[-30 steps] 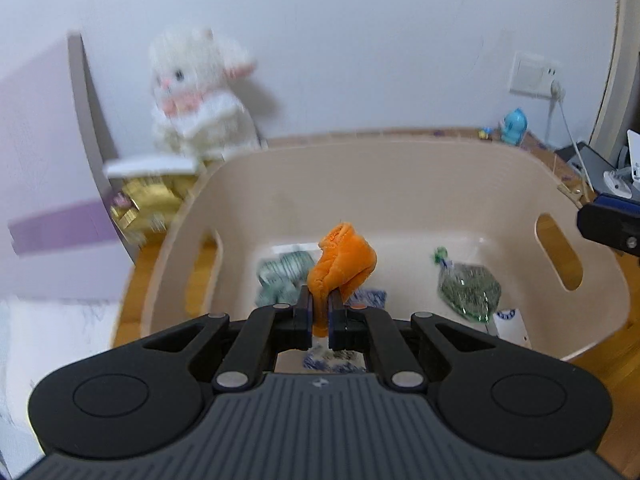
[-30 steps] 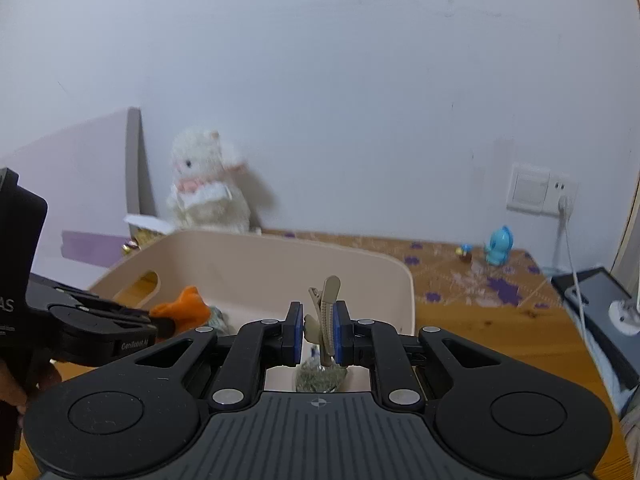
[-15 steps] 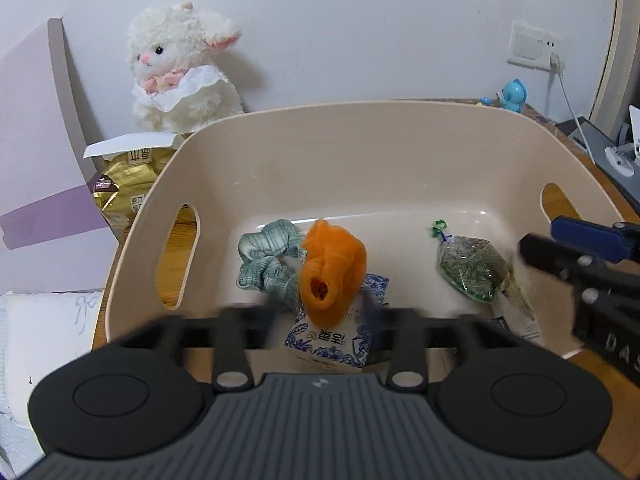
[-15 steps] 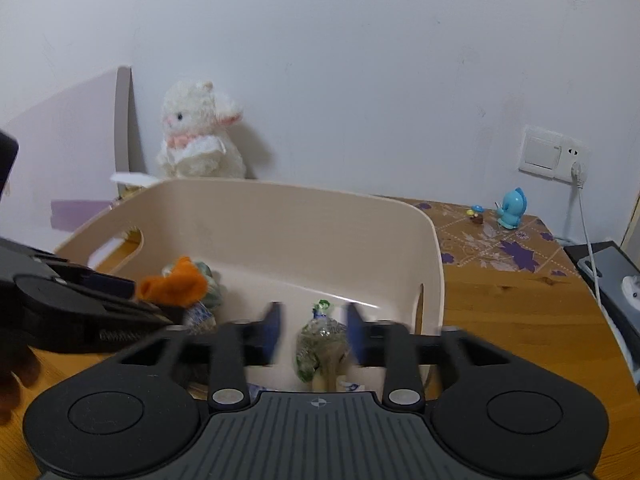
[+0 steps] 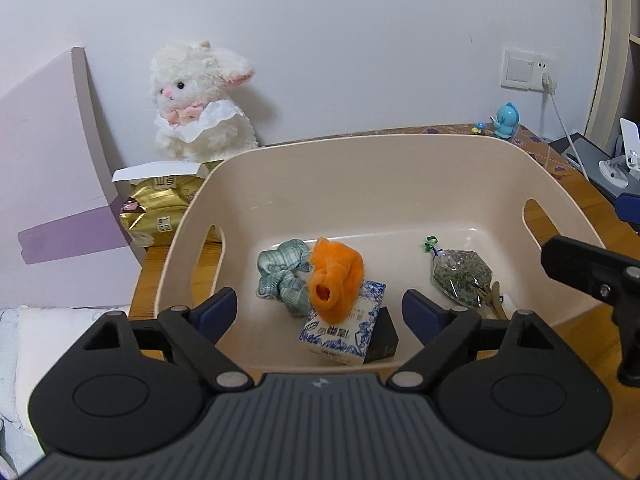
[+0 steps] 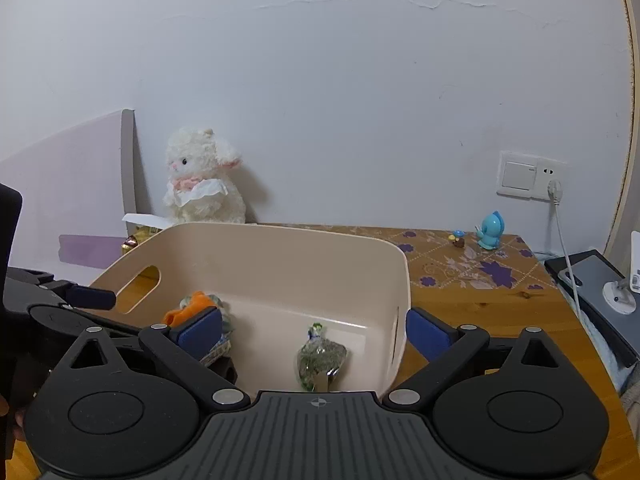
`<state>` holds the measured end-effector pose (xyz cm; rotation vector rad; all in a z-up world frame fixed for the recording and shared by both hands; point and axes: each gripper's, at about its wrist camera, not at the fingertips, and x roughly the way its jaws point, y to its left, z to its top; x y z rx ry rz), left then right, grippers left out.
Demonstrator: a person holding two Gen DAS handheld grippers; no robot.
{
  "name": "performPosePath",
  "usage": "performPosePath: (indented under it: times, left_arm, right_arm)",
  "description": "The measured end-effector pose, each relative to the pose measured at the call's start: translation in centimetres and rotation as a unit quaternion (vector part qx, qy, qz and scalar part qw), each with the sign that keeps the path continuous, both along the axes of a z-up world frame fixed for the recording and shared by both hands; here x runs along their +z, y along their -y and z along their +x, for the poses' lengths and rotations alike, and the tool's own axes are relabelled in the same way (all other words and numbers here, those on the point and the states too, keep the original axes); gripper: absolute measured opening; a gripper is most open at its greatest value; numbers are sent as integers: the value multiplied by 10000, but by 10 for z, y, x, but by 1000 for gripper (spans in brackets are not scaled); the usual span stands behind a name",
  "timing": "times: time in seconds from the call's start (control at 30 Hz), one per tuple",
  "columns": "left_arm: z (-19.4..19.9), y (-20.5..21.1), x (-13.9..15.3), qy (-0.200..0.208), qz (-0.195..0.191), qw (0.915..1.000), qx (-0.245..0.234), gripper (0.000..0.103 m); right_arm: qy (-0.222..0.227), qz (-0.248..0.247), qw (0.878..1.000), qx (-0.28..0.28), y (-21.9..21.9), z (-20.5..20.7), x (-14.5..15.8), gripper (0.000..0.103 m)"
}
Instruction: Organize objects
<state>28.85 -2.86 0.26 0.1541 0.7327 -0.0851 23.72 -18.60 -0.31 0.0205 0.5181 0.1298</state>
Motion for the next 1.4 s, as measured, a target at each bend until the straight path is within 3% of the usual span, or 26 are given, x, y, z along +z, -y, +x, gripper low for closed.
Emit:
performPosePath:
  times: [0.53,0.73,1.0,1.2,1.4]
  left_arm:
    - [-66,-16,30,295,-259,9992,103,92]
    - [-95,-14,36,437,-154,9989,73,92]
    - [-141,-15,41,594,-194,9979,138,92]
    - [-171,-20,41,645,-320,9972,209,92]
    - [-200,-25,37,736,-548,9952,344,92]
  right_arm:
    - [23,-47,10000,-26,-2,-59,16,103]
    - [72,-89,9999,-81,3,-83,16,103]
    - [147,-280,9994,-114,0,-118,18,103]
    - [-188,-143,9997,25,-2,-137,14,103]
    - [-161,-158,9997,7,-6,-164,10,103]
